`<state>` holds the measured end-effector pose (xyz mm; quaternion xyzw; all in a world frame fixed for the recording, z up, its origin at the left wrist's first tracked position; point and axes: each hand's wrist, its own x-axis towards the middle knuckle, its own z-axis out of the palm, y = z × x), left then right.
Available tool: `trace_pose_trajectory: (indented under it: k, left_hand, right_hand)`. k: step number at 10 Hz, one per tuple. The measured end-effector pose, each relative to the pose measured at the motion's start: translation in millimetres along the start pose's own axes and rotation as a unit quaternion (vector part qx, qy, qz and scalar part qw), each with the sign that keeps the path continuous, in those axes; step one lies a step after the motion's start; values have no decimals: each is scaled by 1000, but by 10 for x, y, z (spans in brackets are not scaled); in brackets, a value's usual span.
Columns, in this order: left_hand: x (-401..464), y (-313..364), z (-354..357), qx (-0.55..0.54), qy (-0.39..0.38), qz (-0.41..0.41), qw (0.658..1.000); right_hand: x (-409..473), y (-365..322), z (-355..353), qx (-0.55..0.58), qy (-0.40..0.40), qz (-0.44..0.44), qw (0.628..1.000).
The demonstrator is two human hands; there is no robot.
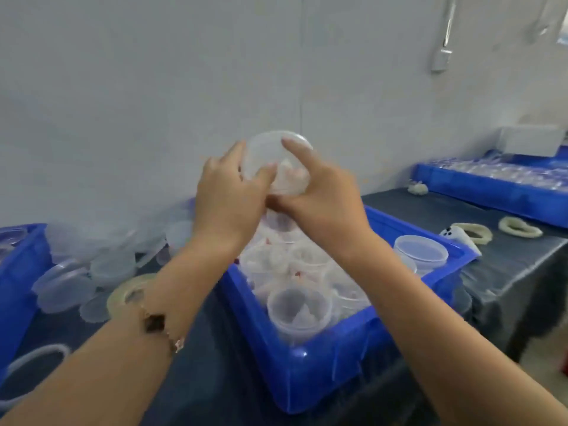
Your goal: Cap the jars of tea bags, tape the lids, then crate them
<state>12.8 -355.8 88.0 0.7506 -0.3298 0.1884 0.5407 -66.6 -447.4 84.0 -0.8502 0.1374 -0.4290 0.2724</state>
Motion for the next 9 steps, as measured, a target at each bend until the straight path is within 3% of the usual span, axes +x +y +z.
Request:
trace_pose_trajectory:
  k: [1, 2, 3, 5, 6, 8, 9]
  left_hand:
    - [85, 141, 512, -19, -92, 70, 993]
    - [92, 144, 994, -24, -240, 102, 965]
    - [123, 96, 1357, 30, -344, 93, 934]
    - [174, -2, 1812, 153, -399, 117, 897]
    - [147, -89, 1908, 253, -447, 123, 849]
    - [28, -214, 1854, 349, -522, 214, 749]
    - [44, -313, 1657, 330, -492, 174, 786]
  right_hand:
    - [184, 428, -288, -81, 68, 32, 994]
    - [344, 886, -430, -140, 113, 89, 980]
    - [371, 1273, -503, -183, 103, 125, 970]
    - [365, 1809, -509, -195, 34, 211, 957]
    - [304, 1975, -470, -244, -37, 254, 935]
    - [153, 2188, -363, -322, -126, 319, 882]
    - [207, 2090, -296, -367, -130, 309, 868]
